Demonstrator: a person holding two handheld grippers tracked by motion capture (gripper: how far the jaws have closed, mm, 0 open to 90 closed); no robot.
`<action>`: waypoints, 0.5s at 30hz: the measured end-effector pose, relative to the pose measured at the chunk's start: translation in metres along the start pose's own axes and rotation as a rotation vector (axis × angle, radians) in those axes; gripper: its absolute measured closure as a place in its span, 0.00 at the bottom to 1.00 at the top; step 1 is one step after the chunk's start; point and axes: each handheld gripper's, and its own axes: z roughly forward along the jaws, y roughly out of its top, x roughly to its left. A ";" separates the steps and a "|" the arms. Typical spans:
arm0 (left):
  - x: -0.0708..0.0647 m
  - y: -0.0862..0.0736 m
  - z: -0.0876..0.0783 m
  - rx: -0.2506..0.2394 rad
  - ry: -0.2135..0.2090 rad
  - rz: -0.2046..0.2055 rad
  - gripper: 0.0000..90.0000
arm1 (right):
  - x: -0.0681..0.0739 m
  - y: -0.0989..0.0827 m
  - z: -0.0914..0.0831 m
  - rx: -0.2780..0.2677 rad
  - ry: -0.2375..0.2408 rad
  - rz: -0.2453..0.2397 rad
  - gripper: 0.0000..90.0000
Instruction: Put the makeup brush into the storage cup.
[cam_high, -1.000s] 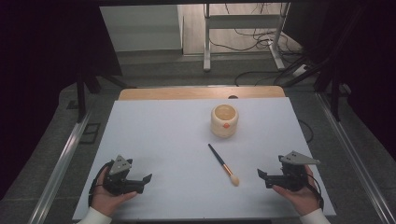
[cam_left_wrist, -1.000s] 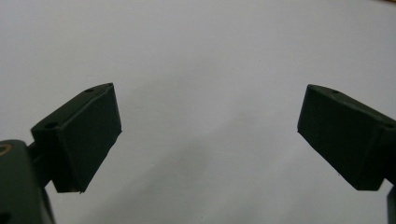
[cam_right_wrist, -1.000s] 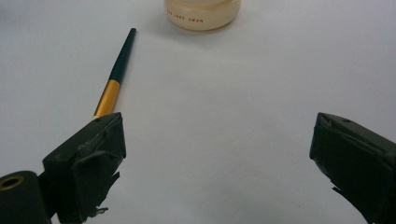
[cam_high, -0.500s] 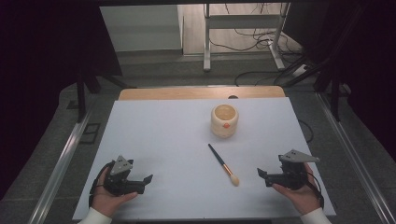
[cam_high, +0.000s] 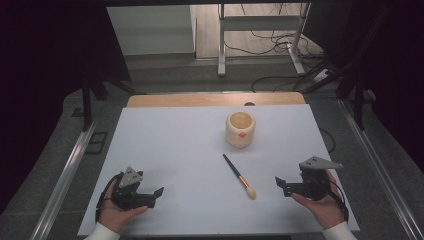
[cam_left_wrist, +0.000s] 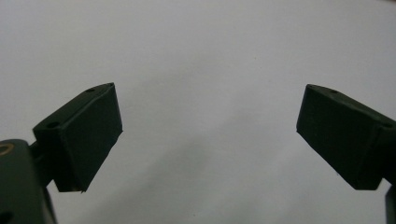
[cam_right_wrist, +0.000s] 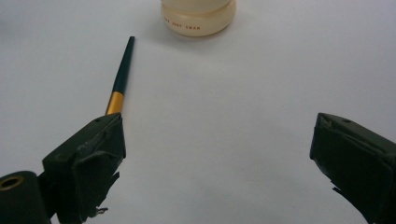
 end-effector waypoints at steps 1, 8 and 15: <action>0.000 0.000 0.000 0.000 -0.001 -0.001 0.08 | 0.000 0.002 0.000 0.003 0.003 0.009 0.04; 0.000 0.000 0.000 0.000 -0.003 -0.003 0.08 | 0.007 0.012 -0.001 0.033 0.011 0.018 0.04; -0.001 0.001 0.000 -0.003 -0.005 -0.008 0.08 | 0.014 0.025 0.000 0.083 -0.001 0.049 0.05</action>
